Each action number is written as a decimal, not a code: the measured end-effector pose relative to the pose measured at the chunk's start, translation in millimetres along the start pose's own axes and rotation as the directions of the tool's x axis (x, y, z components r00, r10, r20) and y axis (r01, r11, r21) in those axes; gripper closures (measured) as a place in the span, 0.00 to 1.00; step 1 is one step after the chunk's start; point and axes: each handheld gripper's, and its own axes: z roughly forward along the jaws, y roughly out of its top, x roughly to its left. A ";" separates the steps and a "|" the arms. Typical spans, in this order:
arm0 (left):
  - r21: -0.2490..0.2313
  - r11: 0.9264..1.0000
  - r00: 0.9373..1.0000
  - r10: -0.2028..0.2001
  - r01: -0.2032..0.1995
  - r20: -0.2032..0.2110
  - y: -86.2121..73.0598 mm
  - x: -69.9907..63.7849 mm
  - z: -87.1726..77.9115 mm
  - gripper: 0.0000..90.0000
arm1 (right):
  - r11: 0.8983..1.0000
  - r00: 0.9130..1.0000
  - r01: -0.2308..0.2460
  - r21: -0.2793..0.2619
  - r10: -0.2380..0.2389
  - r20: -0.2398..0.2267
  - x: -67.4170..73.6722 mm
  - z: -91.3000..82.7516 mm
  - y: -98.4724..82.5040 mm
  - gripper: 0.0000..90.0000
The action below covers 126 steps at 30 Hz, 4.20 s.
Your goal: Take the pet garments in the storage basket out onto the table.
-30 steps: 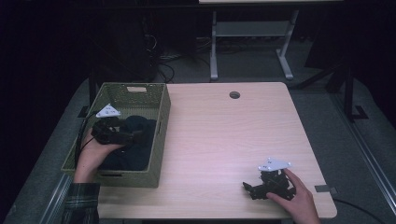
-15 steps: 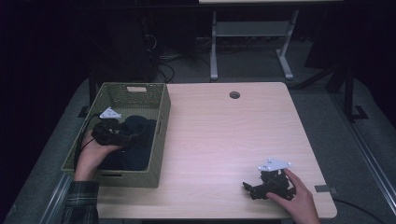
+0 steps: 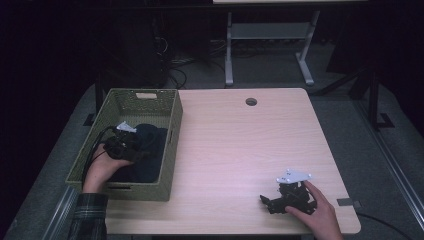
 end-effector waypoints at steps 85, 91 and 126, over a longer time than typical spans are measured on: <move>-0.346 0.908 0.961 -0.166 0.237 0.222 8.8 10.2 -61.1 0.82 | 1.000 1.000 0.003 -0.002 -0.003 0.001 -0.3 0.1 0.1 0.00; -0.409 0.882 0.959 -0.141 0.234 0.246 12.1 5.1 -73.3 0.82 | 1.000 1.000 0.005 -0.001 -0.005 0.002 -0.5 0.1 0.1 0.00; -0.574 0.812 0.958 0.073 0.104 0.276 63.6 -52.6 -119.1 0.82 | 1.000 1.000 0.000 -0.001 0.000 -0.001 -0.6 0.7 0.7 0.00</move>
